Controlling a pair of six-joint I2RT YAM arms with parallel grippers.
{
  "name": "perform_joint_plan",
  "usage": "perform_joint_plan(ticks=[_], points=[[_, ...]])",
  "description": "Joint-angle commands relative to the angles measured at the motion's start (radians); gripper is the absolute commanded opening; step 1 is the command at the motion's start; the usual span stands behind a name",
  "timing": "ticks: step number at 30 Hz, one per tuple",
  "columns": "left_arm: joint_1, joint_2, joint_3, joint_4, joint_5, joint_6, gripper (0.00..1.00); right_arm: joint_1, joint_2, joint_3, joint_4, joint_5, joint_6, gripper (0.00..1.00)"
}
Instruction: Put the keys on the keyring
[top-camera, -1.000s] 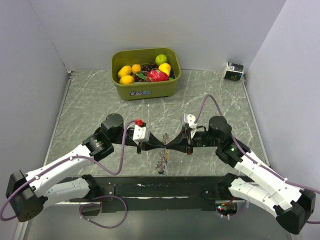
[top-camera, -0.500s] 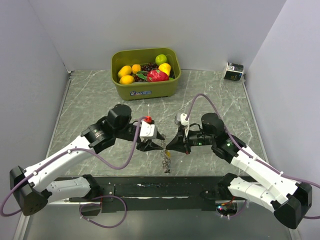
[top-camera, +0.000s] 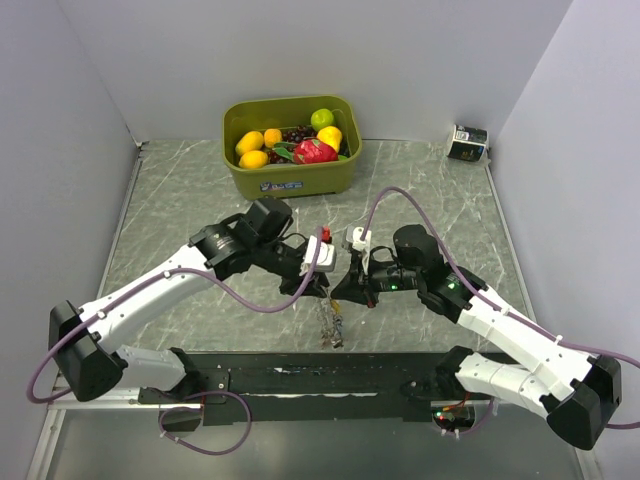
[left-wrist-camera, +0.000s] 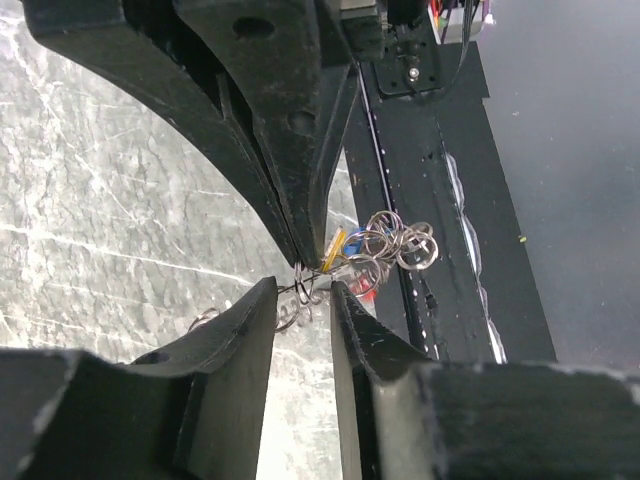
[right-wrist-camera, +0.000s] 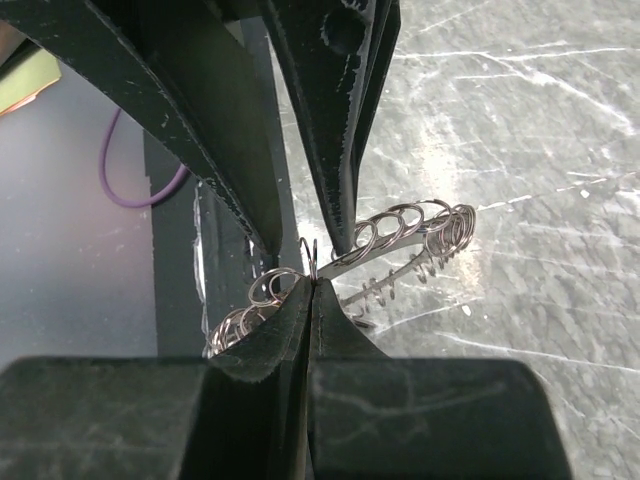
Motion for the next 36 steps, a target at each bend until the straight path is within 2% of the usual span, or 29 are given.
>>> perform_joint_plan(ticks=[1, 9, 12, 13, 16, 22, 28, 36], points=[[-0.003, 0.034, 0.072, -0.059, 0.01, 0.047, 0.33, 0.005, -0.02, 0.037, 0.049, 0.018, -0.008, 0.0], [-0.005, 0.044, 0.052, -0.022, 0.009, 0.046, 0.27, 0.007, -0.027, 0.026, 0.064, 0.019, -0.001, 0.0], [-0.005, 0.044, 0.049, -0.016, 0.018, 0.051, 0.17, 0.007, -0.032, 0.023, 0.065, 0.018, 0.001, 0.0], [-0.005, 0.045, 0.049, -0.014, 0.019, 0.052, 0.1, 0.005, -0.032, 0.024, 0.062, 0.018, 0.001, 0.0], [-0.005, 0.048, 0.048, -0.011, 0.018, 0.054, 0.01, 0.007, -0.037, 0.023, 0.065, 0.019, 0.002, 0.0], [-0.005, 0.025, 0.022, 0.021, 0.01, 0.044, 0.01, 0.007, -0.044, 0.017, 0.067, 0.024, 0.002, 0.0], [-0.005, -0.05, -0.069, 0.185, -0.008, -0.035, 0.01, 0.005, -0.084, -0.008, 0.102, 0.044, 0.025, 0.0], [-0.005, -0.172, -0.244, 0.502, -0.065, -0.184, 0.01, 0.005, -0.118, -0.02, 0.121, 0.075, 0.047, 0.23]])
